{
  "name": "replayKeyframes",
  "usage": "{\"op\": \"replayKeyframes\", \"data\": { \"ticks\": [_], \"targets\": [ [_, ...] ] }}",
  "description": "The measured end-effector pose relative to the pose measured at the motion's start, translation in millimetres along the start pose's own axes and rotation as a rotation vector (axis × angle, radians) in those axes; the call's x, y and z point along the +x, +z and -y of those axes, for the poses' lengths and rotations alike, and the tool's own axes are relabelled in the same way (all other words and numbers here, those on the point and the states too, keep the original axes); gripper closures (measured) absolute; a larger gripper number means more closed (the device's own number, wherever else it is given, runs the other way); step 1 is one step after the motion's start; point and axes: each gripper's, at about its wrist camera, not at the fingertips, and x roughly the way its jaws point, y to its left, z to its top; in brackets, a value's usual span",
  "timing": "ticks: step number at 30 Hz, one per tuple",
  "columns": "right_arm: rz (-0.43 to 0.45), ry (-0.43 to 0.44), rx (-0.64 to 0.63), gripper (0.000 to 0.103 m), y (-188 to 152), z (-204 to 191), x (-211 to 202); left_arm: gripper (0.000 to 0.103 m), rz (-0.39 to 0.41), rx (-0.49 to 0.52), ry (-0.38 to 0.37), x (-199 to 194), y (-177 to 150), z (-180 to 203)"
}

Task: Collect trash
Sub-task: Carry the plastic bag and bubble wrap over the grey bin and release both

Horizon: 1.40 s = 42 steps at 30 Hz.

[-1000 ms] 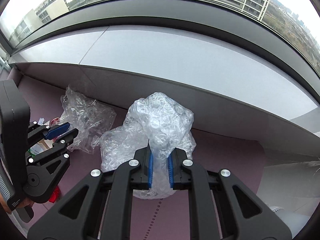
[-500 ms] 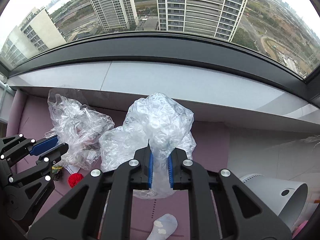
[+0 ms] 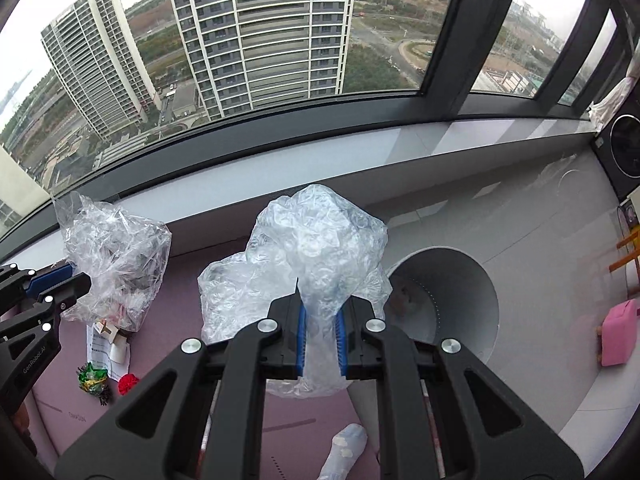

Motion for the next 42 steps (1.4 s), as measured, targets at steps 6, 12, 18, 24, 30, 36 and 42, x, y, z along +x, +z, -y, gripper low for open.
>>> {"op": "replayKeyframes", "data": {
  "ticks": [6, 12, 18, 24, 30, 36, 42],
  "targets": [
    [0.02, -0.061, 0.103, 0.092, -21, 97, -10, 0.086, 0.031, 0.046, -0.042, -4, 20, 79],
    [0.007, -0.05, 0.088, 0.09, -28, 150, -17, 0.085, 0.018, 0.039, -0.07, 9, 24, 145],
    [-0.033, -0.004, 0.032, 0.054, -39, 179, 3, 0.085, 0.01, 0.035, -0.088, 8, 40, 214],
    [-0.021, -0.006, 0.018, 0.052, -45, 213, 3, 0.085, -0.029, 0.038, -0.097, 19, 40, 236],
    [-0.039, -0.019, 0.075, 0.052, -62, 226, -13, 0.085, -0.028, 0.061, -0.093, 14, 35, 261],
    [-0.032, -0.051, 0.061, 0.052, -65, 251, -24, 0.061, -0.008, 0.077, -0.162, 20, 43, 290],
    [-0.009, -0.076, 0.035, 0.052, -60, 260, -37, 0.027, 0.014, 0.007, -0.195, 23, 48, 293]
  ]
}}
